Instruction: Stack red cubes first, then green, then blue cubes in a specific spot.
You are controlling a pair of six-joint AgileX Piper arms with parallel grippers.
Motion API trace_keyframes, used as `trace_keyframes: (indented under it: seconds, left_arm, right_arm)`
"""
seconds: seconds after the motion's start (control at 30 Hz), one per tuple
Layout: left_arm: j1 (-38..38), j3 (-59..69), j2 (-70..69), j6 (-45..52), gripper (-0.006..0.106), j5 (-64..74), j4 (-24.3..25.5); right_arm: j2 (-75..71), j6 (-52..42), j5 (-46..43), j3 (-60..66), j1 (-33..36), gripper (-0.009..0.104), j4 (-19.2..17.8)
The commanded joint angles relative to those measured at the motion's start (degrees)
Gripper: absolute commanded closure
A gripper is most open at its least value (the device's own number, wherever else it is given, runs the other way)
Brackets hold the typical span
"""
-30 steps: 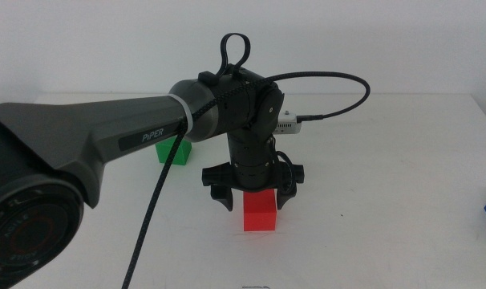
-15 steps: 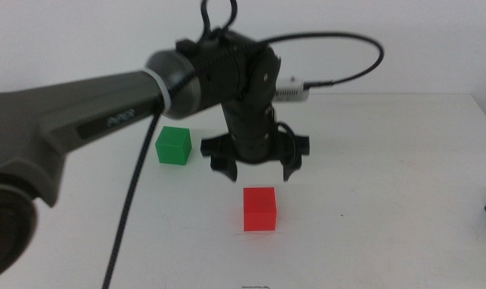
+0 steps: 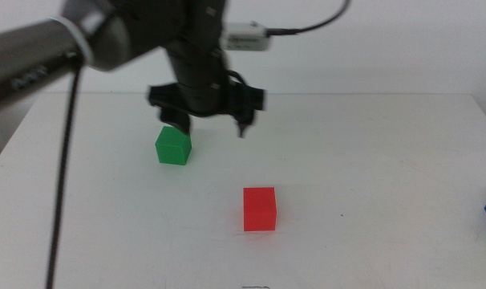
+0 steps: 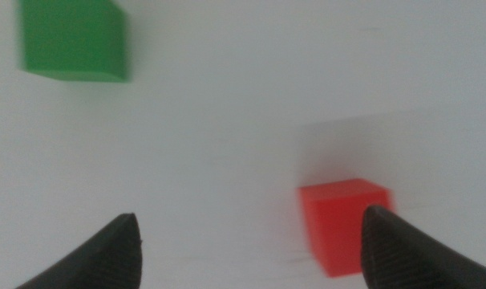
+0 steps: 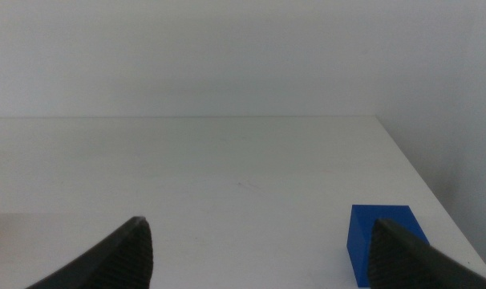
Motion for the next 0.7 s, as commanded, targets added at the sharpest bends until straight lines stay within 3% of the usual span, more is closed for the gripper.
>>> trace_keyframes:
  seconds: [0.0, 0.43, 0.67]
  left_arm:
    - [2.88, -1.81, -3.93, 5.46, 0.007, -0.4, -1.23]
    - [18.08, -2.49, -2.26, 20.51, 0.007, -4.06, -8.35]
    - [20.05, -8.27, 5.2, 23.51, 0.007, -3.52, -9.79]
  right_arm:
    - [-1.32, -0.75, -4.34, -1.02, -0.37, 0.001, -0.46]
    - [-1.32, -0.75, -4.34, -1.02, -0.37, 0.001, -0.46]
    - [-1.32, -0.75, -4.34, -1.02, -0.37, 0.001, -0.46]
